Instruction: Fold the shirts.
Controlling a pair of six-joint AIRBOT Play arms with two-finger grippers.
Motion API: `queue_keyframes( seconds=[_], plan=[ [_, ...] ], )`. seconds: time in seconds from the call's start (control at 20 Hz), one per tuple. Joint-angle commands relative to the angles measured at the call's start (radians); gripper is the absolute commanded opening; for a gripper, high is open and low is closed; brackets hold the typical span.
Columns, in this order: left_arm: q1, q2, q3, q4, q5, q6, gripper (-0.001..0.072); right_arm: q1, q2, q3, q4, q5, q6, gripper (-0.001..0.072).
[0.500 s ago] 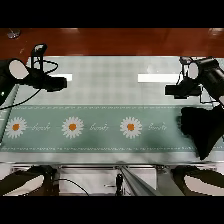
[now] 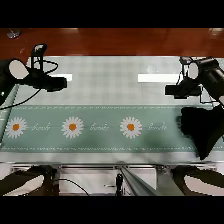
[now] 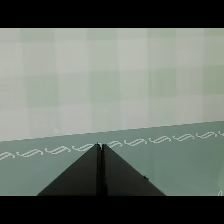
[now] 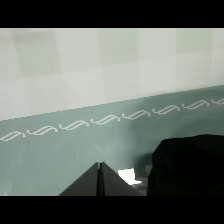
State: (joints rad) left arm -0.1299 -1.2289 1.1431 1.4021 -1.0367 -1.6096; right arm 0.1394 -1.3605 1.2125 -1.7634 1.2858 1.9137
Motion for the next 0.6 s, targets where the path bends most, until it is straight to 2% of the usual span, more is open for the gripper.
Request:
queue_keyframes(
  seconds=[0.0, 0.2, 0.35, 0.4, 0.45, 0.5, 0.55],
  plan=[
    [0.001, 0.000, 0.000, 0.000, 0.000, 0.000, 0.0022, 0.001, -0.001, 0.000, 0.000, 0.000, 0.000, 0.0031],
    [0.000, -0.001, 0.000, 0.000, 0.007, 0.000, 0.0022, 0.000, -0.001, 0.000, 0.000, -0.040, 0.000, 0.0031],
    [0.001, -0.008, 0.000, 0.003, 0.091, 0.000, 0.0026, 0.000, -0.001, 0.000, -0.016, -0.095, -0.006, 0.0033],
    [0.001, -0.010, 0.000, 0.010, 0.130, 0.000, 0.0154, 0.001, -0.001, 0.000, -0.046, -0.104, -0.005, 0.0116],
    [0.001, -0.013, 0.000, 0.013, 0.164, 0.000, 0.0497, 0.000, 0.000, 0.000, -0.076, -0.092, -0.006, 0.0530],
    [0.001, -0.014, 0.003, 0.013, 0.179, 0.002, 0.0702, 0.000, 0.001, 0.007, -0.097, -0.053, -0.066, 0.0620],
    [0.004, -0.012, 0.016, 0.018, 0.142, 0.019, 0.0702, 0.000, 0.010, 0.016, -0.109, 0.019, -0.175, 0.0620]
  ],
)
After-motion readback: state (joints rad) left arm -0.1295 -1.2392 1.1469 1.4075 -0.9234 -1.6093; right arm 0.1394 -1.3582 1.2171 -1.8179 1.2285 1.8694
